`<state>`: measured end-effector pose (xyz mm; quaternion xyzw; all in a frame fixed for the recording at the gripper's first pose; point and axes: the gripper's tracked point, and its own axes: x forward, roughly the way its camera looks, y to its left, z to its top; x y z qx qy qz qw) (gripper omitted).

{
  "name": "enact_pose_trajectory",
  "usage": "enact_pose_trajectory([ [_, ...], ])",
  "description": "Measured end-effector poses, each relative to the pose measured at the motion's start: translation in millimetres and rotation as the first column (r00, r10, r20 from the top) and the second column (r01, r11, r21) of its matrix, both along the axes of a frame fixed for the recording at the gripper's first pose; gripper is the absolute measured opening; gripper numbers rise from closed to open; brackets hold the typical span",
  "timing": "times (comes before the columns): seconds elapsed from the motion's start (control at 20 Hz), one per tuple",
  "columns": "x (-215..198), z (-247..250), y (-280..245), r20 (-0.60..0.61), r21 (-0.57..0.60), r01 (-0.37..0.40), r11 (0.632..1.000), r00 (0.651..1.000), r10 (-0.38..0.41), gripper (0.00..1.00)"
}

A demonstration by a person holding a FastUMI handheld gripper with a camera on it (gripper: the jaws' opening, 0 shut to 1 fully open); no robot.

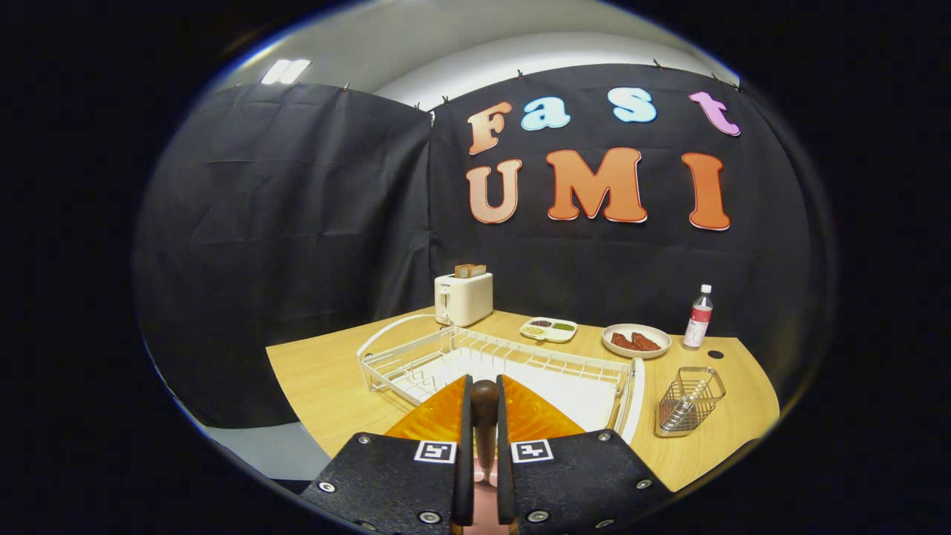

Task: Take the plate from the dish rack, then take the spoon from the basket and place it into the plate.

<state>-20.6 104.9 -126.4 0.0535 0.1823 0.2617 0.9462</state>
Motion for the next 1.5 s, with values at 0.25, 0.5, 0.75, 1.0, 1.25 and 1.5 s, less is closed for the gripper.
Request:
enact_pose_trajectory([
  [0.25,-12.9,-5.9,-6.6,-0.029,0.007,0.008,1.0,1.0,-0.007,0.13],
  [0.5,-10.2,-13.7,-33.1,-0.043,0.002,0.054,0.999,0.998,-0.054,0.16],
  [0.75,-10.4,-28.2,-63.9,-0.126,0.06,0.116,0.991,0.986,-0.108,0.18],
  [1.0,-8.8,-42.9,-89.0,-0.128,-0.002,0.155,0.988,0.98,-0.154,0.28],
  [1.25,-0.9,-39.6,-92.4,-0.1,-0.016,0.171,0.985,0.98,-0.172,0.51],
  [1.5,6.3,-29.4,-84.6,-0.061,-0.032,0.176,0.984,0.982,-0.178,0.74],
])
